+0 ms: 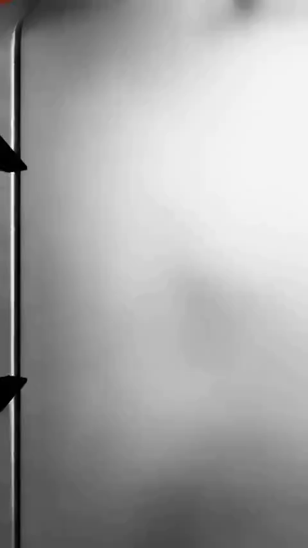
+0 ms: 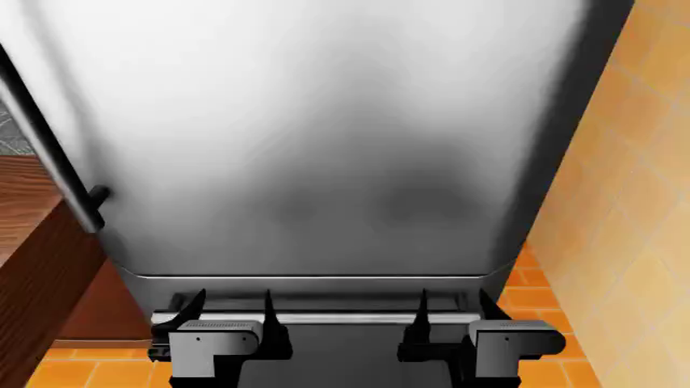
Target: Pick and place the shaker into the drawer. Then close the cabinet.
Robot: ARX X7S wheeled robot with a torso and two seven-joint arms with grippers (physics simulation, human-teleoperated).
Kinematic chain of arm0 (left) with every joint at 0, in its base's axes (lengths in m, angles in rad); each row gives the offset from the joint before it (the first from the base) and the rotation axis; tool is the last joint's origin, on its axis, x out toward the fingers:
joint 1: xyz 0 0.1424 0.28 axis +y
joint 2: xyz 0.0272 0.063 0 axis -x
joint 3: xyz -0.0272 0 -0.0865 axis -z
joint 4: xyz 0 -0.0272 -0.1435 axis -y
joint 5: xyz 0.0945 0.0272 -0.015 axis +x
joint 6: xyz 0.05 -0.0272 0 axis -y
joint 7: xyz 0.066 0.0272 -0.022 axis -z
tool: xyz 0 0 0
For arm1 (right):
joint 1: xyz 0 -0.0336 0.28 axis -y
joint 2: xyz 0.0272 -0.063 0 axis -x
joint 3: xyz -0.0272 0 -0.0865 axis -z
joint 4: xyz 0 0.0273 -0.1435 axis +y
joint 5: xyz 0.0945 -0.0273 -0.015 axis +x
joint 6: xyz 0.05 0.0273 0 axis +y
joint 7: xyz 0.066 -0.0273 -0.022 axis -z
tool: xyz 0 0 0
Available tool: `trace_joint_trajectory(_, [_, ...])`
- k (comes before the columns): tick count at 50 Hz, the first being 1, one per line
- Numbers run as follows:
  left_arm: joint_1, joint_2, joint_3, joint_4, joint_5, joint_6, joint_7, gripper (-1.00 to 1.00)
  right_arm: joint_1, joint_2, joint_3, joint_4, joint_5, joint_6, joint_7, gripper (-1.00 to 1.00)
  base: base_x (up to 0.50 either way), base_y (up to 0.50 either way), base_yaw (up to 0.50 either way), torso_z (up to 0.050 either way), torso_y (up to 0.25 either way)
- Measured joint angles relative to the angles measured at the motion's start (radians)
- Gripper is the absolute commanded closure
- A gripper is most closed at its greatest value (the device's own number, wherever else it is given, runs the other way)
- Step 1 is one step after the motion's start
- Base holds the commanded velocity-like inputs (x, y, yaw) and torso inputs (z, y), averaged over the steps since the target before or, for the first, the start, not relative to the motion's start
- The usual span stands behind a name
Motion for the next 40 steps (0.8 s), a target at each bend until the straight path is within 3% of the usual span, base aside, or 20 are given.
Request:
trace_joint_trajectory(11, [-0.016,-0.028,0.020,0.148,-0.016,-0.069,-0.024,-1.00,0.011,0.036,-0.021,-0.181,-0.009,0.113,0.026,-1.00,0.00,0.00,0.00,0.000,0.000])
trace_joint_trajectory(31, [-0.212,-0.115,0.011,0.635,-0.066,-0.361,-0.046,-1.00,0.213,0.140,-0.039,-0.737,-0.051,0.551,0.020,-1.00,0.00,0.00,0.00,0.000,0.000])
trace_joint_trajectory(40, [-0.250,-0.134,0.009,0.762,-0.087,-0.423,-0.054,-1.00,0.273,0.163,-0.049,-0.872,-0.064,0.645,0.020,-1.00,-0.42,0.02,0.00,0.000,0.000])
